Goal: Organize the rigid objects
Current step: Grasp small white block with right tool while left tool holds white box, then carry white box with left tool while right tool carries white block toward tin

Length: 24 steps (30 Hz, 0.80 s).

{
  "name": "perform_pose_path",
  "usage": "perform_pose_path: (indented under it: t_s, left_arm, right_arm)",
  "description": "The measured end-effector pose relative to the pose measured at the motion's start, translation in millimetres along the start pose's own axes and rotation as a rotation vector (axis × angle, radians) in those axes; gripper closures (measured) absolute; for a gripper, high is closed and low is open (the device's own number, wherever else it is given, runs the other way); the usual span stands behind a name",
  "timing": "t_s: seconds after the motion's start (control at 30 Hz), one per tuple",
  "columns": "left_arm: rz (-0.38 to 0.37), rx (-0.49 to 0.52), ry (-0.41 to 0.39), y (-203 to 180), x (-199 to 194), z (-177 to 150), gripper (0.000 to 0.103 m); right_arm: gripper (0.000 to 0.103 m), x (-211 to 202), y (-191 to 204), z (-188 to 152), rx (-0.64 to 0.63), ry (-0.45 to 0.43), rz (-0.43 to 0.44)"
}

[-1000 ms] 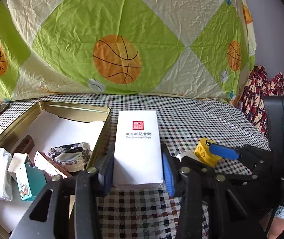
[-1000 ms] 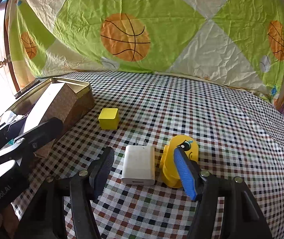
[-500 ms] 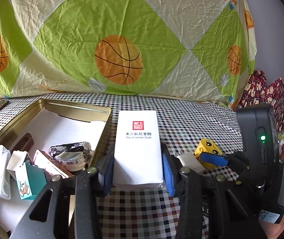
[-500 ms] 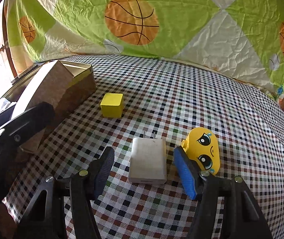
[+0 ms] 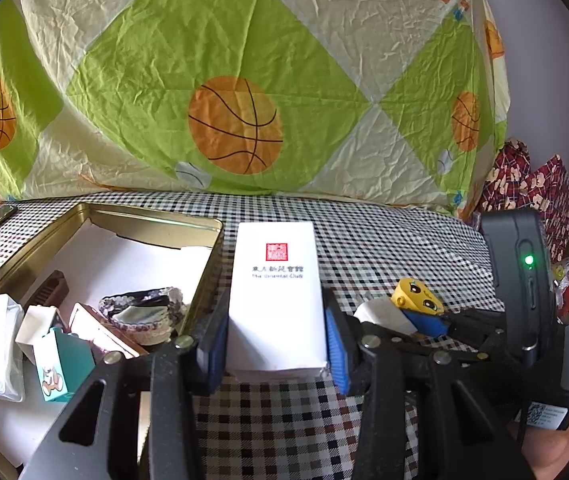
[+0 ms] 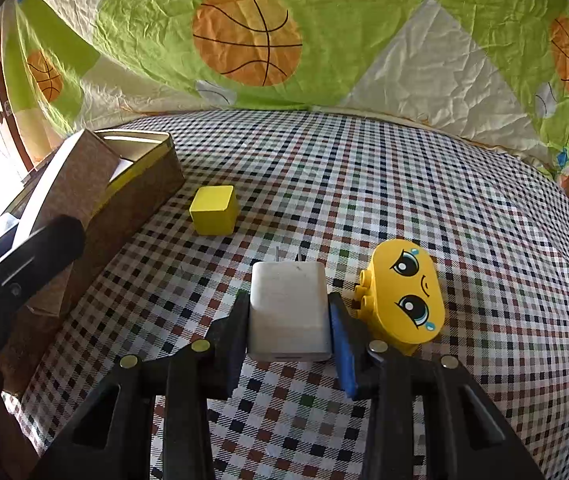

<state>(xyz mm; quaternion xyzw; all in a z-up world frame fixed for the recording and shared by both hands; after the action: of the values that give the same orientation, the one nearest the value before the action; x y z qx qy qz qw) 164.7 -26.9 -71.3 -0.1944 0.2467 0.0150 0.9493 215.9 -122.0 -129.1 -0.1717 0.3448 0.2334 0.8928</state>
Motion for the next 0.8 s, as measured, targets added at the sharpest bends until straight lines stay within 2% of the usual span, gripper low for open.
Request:
perform_pose_path:
  t_s: [0.43,0.8]
  left_arm:
    - [-0.002,0.030,-0.031,-5.2,-6.0,-0.7,0.062]
    - [0.005,0.072,-0.094,-10.6,-17.9,0.6,0.062]
  right_arm:
    - [0.063,-47.6,0.3,10.6,-0.013,-0.206,-0.099]
    - [0.063,-70.6,-3.4,13.5,0.004,-0.313,-0.140]
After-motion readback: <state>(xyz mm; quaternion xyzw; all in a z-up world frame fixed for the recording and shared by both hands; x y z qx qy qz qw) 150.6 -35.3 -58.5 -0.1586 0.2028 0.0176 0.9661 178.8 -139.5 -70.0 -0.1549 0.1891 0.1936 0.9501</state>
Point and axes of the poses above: each gripper's, at about its wrist camera, not at the fingertips, and x roughly the way its jaws point, y to its left, z to its top, the point moved 7 cm from there along x, roughly the way its jaws point, and after that the axes turned 14 degrees about -x, right-handed, at the moved point
